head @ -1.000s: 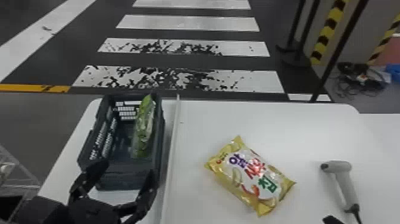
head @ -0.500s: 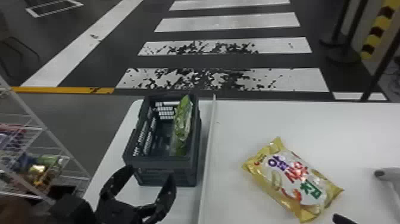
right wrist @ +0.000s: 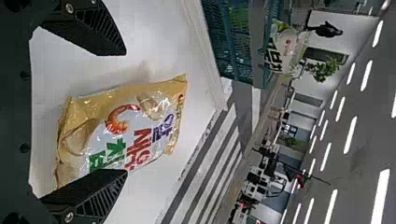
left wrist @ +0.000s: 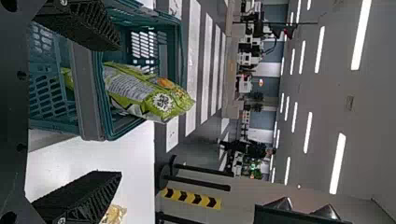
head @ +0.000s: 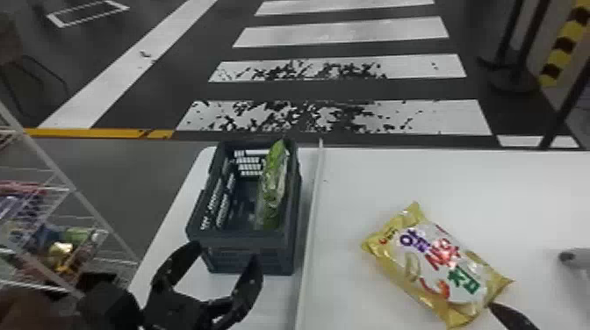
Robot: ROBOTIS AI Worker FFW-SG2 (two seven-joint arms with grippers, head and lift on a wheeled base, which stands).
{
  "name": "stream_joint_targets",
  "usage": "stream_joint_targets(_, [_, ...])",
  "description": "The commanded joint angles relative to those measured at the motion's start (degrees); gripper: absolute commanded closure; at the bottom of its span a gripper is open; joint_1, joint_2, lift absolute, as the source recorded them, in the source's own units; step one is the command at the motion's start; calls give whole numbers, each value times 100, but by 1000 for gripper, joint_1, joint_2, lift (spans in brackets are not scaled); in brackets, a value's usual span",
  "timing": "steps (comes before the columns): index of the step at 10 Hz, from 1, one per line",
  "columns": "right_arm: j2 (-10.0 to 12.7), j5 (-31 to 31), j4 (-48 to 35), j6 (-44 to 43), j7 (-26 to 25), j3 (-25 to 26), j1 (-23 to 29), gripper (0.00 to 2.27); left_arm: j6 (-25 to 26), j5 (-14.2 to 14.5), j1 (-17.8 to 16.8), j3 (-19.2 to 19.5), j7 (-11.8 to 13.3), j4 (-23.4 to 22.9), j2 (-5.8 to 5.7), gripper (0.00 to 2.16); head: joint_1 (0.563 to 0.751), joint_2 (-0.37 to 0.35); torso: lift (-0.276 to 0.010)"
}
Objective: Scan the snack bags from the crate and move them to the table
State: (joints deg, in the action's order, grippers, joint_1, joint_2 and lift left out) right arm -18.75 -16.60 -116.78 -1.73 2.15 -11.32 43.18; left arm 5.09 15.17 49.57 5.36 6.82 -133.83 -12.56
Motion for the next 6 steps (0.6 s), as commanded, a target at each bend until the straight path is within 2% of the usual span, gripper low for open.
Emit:
stream_joint_targets(1, [-103,-396,50,239,-153,-36,-91,93,84,-5,-132,-53,39,59,-54,43,695,166,-95])
stream_joint_targets(4, [-542,-1029,156,696,-364,-344,-301,97,155,-5,-114,-79,91,85,-72,43,695,120,-95])
stream_joint_targets(6, [-744,-1407,261,714,-522,-590,-354,97,155,-14,-97,-114,135,67,-63,43,695,111,-95])
